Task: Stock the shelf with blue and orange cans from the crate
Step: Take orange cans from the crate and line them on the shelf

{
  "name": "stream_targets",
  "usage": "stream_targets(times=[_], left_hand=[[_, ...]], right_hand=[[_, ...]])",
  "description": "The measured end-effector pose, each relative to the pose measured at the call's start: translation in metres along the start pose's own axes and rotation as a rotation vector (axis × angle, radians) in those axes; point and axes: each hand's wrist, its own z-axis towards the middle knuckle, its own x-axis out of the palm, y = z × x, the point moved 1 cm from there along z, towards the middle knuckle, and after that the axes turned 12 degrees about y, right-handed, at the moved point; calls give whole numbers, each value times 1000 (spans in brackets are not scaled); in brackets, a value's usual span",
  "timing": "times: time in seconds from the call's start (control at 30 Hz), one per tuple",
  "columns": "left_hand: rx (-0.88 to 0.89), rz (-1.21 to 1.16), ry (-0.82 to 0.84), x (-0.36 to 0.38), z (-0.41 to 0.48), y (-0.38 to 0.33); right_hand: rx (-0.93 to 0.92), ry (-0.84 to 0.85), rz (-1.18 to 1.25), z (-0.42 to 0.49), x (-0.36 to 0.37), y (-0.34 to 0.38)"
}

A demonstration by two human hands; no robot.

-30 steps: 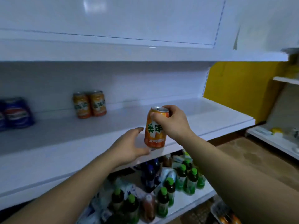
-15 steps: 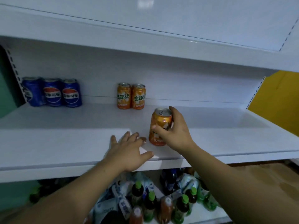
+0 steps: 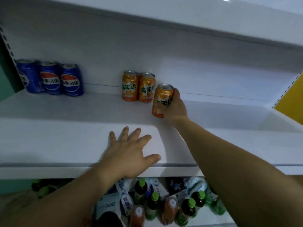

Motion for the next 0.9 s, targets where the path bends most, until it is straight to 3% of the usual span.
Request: stream_targets(times=[0.67,0.9], left_hand=[[-34,51,87,1,2,-1],[-3,5,64,-2,2,0]], right_hand=[[53,-75,24,69,17,-13],[173,76,-6,60,6,-3]])
